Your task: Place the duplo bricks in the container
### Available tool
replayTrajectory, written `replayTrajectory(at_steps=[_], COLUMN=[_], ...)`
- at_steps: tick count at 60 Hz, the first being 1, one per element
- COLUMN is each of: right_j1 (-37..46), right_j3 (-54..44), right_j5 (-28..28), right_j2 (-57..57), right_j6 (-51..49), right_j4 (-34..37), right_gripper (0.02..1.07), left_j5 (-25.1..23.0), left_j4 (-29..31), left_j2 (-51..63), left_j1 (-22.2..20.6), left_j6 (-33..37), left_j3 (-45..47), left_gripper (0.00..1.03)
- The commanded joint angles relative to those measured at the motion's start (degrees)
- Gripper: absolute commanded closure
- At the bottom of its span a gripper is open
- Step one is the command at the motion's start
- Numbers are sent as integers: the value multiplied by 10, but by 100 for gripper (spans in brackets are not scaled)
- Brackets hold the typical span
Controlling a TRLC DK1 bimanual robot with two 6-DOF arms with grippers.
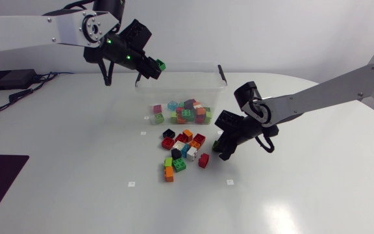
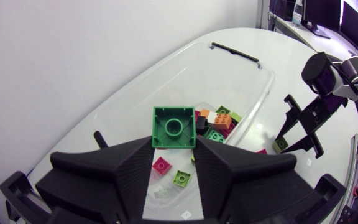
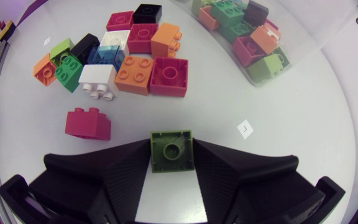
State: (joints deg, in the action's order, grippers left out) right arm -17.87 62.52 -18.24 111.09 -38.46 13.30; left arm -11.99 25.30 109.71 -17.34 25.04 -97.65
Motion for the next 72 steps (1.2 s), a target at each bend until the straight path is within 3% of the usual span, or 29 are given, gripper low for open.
replayTrajectory(at_steps=[1, 5, 17, 22, 25, 27, 52, 72], right_j1=[4, 4, 8, 8, 8, 7, -16, -30], right_j3=[-8, -20, -53, -54, -52, -50, 54, 160], right_j5=[-4, -4, -3, -3, -3, -3, -4, -1], right_j2=[4, -12, -99, -134, -155, -168, -220, -157], right_j6=[-17, -18, -18, -16, -13, -7, 62, 126], right_j4=[9, 9, 28, 44, 52, 59, 104, 96], right_gripper=[82, 87, 87, 87, 87, 87, 87, 87], left_j5=[9, 19, 44, 51, 56, 58, 58, 40], left_j4=[-10, -16, -20, -20, -20, -20, -17, 12], left_j2=[26, 38, 81, 94, 94, 92, -68, -195], left_j1=[-11, -16, -22, -22, -22, -23, -19, -31], left_j6=[-18, -21, -28, -39, -39, -39, -30, 86], left_j3=[-31, -40, -71, -84, -84, -83, 28, 192], left_gripper=[77, 77, 73, 46, 14, 5, 5, 5])
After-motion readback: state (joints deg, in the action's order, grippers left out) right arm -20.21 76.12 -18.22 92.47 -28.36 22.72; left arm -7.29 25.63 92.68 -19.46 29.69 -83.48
